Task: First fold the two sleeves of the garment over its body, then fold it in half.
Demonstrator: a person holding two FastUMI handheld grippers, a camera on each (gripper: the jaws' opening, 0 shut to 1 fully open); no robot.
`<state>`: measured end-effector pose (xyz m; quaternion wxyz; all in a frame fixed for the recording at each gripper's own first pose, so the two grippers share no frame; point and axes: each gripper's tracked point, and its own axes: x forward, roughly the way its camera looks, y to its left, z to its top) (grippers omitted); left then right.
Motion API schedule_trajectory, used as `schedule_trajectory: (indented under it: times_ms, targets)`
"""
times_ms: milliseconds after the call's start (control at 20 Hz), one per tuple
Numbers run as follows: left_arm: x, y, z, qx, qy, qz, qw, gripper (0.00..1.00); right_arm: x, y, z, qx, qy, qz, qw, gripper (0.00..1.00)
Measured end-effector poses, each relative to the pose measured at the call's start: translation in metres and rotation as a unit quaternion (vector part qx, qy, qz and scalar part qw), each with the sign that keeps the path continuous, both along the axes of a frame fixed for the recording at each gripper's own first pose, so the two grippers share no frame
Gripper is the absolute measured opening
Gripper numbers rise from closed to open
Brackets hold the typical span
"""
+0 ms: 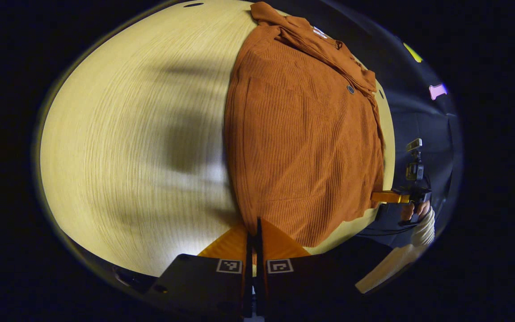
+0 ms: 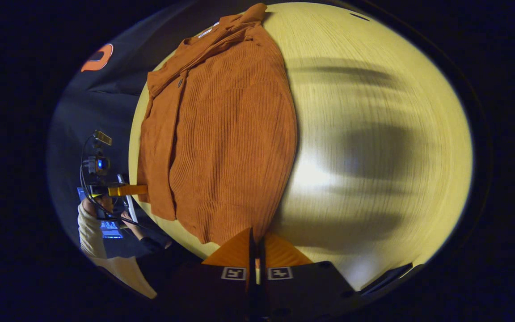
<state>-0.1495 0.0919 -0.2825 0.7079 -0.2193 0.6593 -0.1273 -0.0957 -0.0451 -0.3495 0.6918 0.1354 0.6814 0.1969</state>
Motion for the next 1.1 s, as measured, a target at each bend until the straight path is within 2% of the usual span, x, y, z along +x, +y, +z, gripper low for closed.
schedule_trajectory:
  times_ms: [100,150,250,500,600,700,1100]
  targets:
    - [0.002,-0.001,0.000,0.016,-0.023,-0.020,0.999,0.05,0.003,-0.005,0.002,-0.028,-0.017,0.002,0.999,0.01]
    - [0.003,0.002,-0.001,0.028,-0.025,-0.017,0.999,0.05,0.003,-0.005,0.006,-0.031,-0.026,0.008,0.999,0.00]
    - [0.013,0.003,-0.001,0.047,-0.032,0.008,0.998,0.03,0.002,-0.001,0.020,-0.021,-0.033,0.007,0.999,0.00]
    - [0.012,0.005,0.008,0.085,-0.052,0.019,0.995,0.03,0.013,-0.001,0.060,0.005,-0.059,-0.009,0.998,0.00]
    - [0.012,-0.003,0.020,0.064,-0.038,0.034,0.997,0.03,0.020,0.002,0.075,0.017,-0.067,-0.019,0.997,0.00]
    - [0.015,-0.004,0.037,0.063,-0.046,0.034,0.996,0.03,0.031,0.004,0.089,0.022,-0.080,-0.022,0.996,0.00]
    - [0.071,-0.017,0.112,0.052,-0.129,0.011,0.990,0.03,0.086,0.027,0.156,0.058,-0.134,-0.024,0.989,0.00]
